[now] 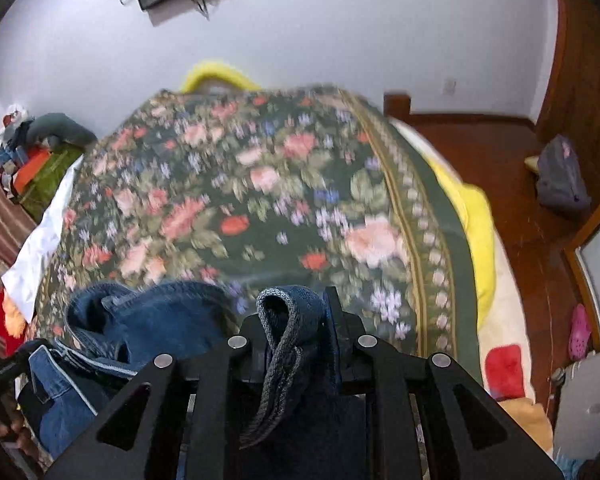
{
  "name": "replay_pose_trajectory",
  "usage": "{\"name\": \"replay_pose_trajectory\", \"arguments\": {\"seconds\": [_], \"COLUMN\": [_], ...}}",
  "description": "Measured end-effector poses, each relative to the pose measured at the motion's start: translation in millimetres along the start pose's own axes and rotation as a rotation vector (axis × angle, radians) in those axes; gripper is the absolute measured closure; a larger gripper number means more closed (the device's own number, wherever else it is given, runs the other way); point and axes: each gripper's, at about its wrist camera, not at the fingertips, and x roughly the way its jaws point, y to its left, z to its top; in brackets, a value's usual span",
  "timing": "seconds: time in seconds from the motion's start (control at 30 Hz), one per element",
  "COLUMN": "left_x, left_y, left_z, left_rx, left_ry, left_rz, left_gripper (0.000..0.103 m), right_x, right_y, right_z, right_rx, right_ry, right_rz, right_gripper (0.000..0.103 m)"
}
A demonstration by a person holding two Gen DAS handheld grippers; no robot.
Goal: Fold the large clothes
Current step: 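Lift the hem with both grippers and fold it toward the collar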
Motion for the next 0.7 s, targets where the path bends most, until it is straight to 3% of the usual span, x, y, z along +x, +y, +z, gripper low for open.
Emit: {"name": "replay_pose_trajectory", "arguments": {"seconds": [0.07, 0.17, 0.3, 0.37, 0.43, 0.47, 0.5, 0.57, 0.7], "left_x": [4.4, -10.5, -45.1, -60.0, -81.7, -95.0, -109.7, -128.8, -141.6], "left_y": [7.1, 4.1, -10.4, -17.9, -27.4, -33.0, -38.6, -44.7, -62.5], "left_z": [-1.7, -0.7, 8.6, 13.0, 13.7, 12.5, 9.9, 4.0, -23.7], "left_rx": [-0.021, 0.041, 0.142, 0.168, 0.21, 0.238, 0.272, 0.308, 0.394], "left_ry": [0.021, 0.013, 0.024, 0.035, -0.031, -0.102, -0.174, -0.236, -0.198], "left_rz": [-0.021, -0.036, -0.017, -0.001, 0.086, 0.151, 0.188, 0.186, 0.151], "left_gripper": [0.08, 0.08, 0.079, 0.075, 0.049, 0.03, 0.02, 0.017, 0.017], "right_x": [-2.2, -17.6, -55.2, -83.1, -102.5, -111.0, -116.1, -127.5, -135.3], "right_y": [-7.3, -7.0, -2.2, -6.0, -5.7, -3.5, -1.2, 12.1, 49.3], "right_z": [-1.6, -0.5, 4.9, 8.0, 6.8, 3.9, 1.5, -11.5, -47.4], "right_rx": [0.015, -0.049, -0.145, -0.148, -0.156, -0.163, -0.17, -0.215, -0.336], "right_ry": [0.02, 0.039, -0.051, -0.111, -0.111, -0.105, -0.101, -0.086, -0.062], "right_rz": [0.037, 0.042, -0.136, -0.179, -0.111, -0.07, -0.045, 0.014, 0.069], "right_gripper": [0.085, 0.085, 0.085, 0.085, 0.085, 0.085, 0.085, 0.085, 0.085]}}
